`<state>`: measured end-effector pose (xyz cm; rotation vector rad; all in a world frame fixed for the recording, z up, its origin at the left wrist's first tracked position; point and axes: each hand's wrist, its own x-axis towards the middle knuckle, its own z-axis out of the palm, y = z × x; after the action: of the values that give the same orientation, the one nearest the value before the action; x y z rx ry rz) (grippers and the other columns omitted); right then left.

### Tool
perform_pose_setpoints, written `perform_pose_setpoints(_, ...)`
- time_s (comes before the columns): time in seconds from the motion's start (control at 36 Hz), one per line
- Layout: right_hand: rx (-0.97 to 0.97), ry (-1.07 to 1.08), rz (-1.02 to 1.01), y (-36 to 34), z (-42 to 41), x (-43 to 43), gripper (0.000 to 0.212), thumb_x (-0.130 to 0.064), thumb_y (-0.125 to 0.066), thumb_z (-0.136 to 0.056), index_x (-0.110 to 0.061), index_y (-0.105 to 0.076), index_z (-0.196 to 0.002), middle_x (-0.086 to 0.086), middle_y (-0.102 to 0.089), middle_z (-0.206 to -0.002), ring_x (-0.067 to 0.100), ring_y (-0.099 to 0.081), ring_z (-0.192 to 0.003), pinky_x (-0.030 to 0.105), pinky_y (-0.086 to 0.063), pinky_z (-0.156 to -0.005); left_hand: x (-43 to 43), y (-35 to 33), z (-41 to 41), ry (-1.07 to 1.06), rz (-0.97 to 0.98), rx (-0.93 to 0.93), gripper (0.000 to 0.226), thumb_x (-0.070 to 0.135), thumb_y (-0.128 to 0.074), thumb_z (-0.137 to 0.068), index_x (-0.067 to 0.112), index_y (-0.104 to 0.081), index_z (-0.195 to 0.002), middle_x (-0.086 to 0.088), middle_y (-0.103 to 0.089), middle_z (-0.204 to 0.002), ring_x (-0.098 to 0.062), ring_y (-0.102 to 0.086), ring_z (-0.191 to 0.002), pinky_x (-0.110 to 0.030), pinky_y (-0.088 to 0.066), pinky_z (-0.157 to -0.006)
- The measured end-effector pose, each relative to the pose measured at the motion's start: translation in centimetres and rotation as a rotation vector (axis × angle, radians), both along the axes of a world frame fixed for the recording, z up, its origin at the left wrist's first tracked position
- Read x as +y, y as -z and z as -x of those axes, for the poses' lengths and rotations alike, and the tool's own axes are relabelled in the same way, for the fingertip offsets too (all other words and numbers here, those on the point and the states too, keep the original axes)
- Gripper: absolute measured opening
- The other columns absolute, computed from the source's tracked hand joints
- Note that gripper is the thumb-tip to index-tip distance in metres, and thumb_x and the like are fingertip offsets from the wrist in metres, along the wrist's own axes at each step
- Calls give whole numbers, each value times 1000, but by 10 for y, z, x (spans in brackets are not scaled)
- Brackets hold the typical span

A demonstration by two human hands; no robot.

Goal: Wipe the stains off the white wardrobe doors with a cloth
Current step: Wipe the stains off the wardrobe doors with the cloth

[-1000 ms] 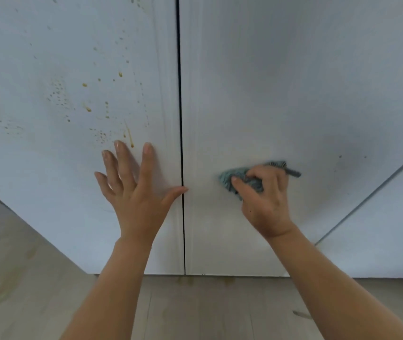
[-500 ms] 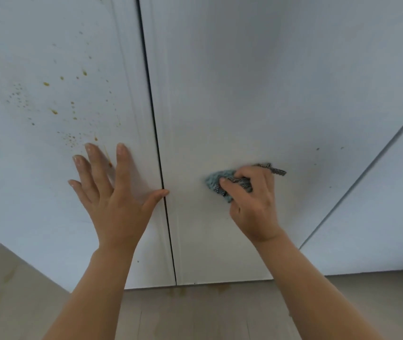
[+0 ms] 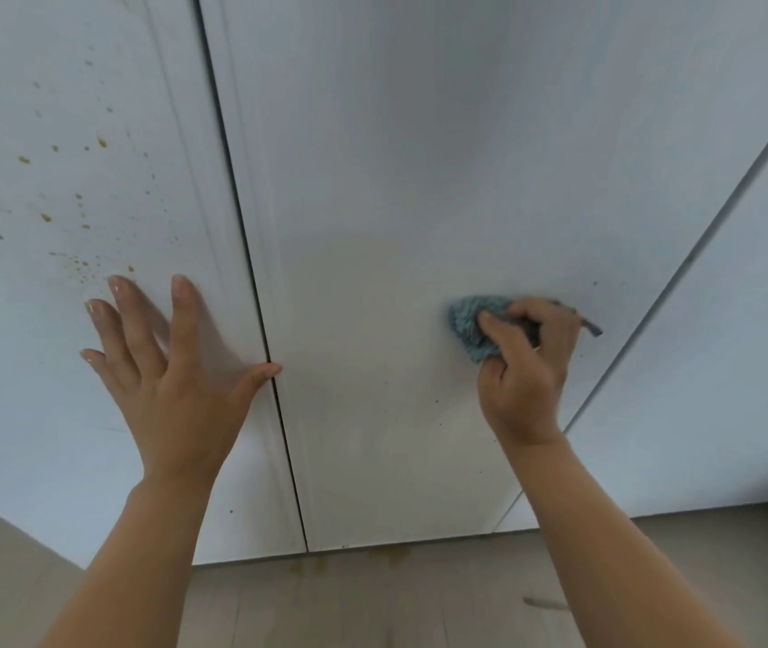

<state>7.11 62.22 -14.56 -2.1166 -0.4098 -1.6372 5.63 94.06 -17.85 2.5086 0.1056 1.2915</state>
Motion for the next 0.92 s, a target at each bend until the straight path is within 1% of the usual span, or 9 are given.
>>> perform_pose_setpoints(0.08,20,11,42,18,2,1,26,8,-53,-96,3,-76,-85,12,-51,-105,30,-48,-95,36,-44,-83,0,0,-1,2,-6,-3,118,91,-52,-76,29,-5,-166,-33,-10,-166,-55,-6,-153,-76,-12,-116)
perform_pose_setpoints(0.19,26,-17,15,-5,2,0,20,15,-63,-87,2,-78,-86,22,-61,-97,33,-52,-92,40,-47,-79,1,-1,-1,7,-8,-2,117,93,-47,-76,31,-2,-165,-35,-10,-165,-56,-6,-152,-77,-12,-115)
perform_pose_setpoints(0.31,4,-30,-62,-18,0,0,30,20,-57,-84,1,-78,-94,24,-62,-98,35,-56,-94,35,-48,-82,2,1,-3,-18,-31,-14,121,90,-53,-75,31,-1,-165,-38,-12,-163,-59,-9,-151,-78,-13,-114)
perform_pose_setpoints(0.42,43,-18,36,18,3,0,17,13,-64,-89,3,-78,-89,24,-61,-98,33,-53,-93,38,-47,-78,2,0,-2,-15,-31,-13,119,91,-51,-76,29,-3,-166,-38,-13,-162,-58,-9,-150,-79,-15,-113)
perform_pose_setpoints(0.53,116,-58,134,22,6,-5,19,17,-63,-84,3,-77,-85,23,-62,-96,32,-52,-91,45,-48,-74,0,-2,-1,-5,-21,-11,119,90,-52,-76,28,-5,-166,-38,-12,-162,-58,-8,-150,-79,-14,-113)
perform_pose_setpoints(0.64,-27,-13,-27,-30,10,-22,25,2,-54,-98,4,-78,-91,26,-61,-98,35,-56,-95,39,-50,-83,0,0,-1,-5,-29,-28,119,90,-55,-77,25,-8,-166,-39,-14,-162,-59,-10,-150,-75,-11,-116)
perform_pose_setpoints(0.72,-118,114,-168,-55,9,-49,31,20,-55,-83,3,-76,-98,29,-59,-100,42,-59,-94,43,-52,-85,-3,2,-3,-49,-35,-46,121,89,-58,-77,18,-15,-165,-40,-17,-161,-58,-14,-150,-74,-13,-118)
perform_pose_setpoints(0.81,-93,164,-244,-51,2,-68,38,23,-53,-79,1,-75,-102,29,-58,-103,42,-60,-95,42,-53,-86,-11,4,-4,-69,18,-17,126,90,-60,-74,15,-13,-165,-39,-14,-162,-57,-12,-151,-74,-13,-117)
perform_pose_setpoints(0.92,-66,147,-214,-18,-3,-60,22,19,-55,-85,6,-73,-90,27,-59,-98,43,-59,-92,35,-48,-88,-18,7,-4,-54,69,9,128,92,-57,-73,13,-12,-164,-39,-11,-163,-57,-8,-152,-75,-12,-116)
